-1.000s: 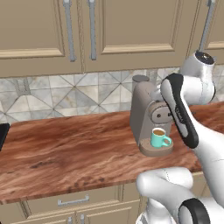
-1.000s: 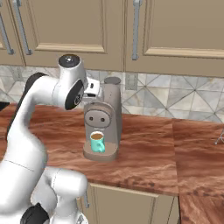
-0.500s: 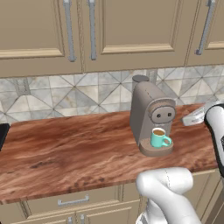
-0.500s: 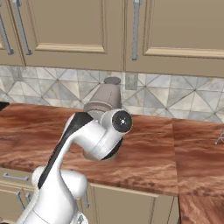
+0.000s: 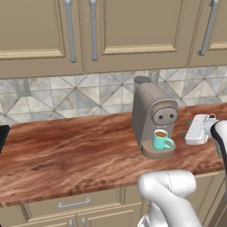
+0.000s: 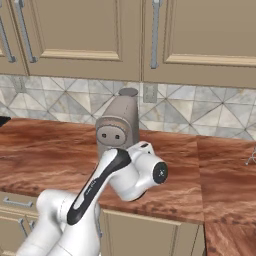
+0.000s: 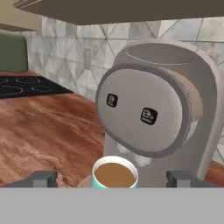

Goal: Pick up the brewed coffee from the coffee machine and place it next to the breakfast plate on the dining counter.

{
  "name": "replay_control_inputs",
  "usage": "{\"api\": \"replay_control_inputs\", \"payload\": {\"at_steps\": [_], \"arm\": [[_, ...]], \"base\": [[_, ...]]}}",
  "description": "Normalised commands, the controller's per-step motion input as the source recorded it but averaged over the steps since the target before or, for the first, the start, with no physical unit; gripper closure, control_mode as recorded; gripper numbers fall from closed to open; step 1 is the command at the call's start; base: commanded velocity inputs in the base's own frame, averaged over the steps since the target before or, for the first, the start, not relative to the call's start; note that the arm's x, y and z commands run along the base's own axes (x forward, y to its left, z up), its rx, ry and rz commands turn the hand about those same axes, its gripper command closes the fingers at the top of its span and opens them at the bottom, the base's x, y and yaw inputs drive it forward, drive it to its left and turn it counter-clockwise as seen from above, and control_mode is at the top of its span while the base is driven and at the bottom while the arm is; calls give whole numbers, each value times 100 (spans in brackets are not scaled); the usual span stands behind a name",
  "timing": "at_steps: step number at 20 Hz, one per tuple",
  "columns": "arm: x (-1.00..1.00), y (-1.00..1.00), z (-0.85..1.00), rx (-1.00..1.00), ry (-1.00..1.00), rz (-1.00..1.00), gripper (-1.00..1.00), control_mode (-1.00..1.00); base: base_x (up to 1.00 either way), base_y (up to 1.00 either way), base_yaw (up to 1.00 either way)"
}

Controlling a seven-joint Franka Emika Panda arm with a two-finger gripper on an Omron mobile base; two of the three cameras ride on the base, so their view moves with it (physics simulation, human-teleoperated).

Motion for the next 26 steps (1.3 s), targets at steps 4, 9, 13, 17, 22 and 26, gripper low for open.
{"api": "replay_control_inputs", "payload": {"at_steps": [4, 9, 13, 17, 22, 26], "arm": [[-8, 1, -27, 0, -6, 3, -100, -100], [9, 3, -47, 0, 0, 0, -100, -100], [19, 2, -58, 0, 2, 0, -100, -100], [16, 1, -47, 0, 5, 0, -100, -100], [33, 0, -38, 0, 4, 0, -100, -100], [25, 0, -24, 1, 1, 0, -100, -100]], "base": [[0, 0, 0], [0, 0, 0], [0, 0, 0], [0, 0, 0], [0, 0, 0], [0, 0, 0]]}}
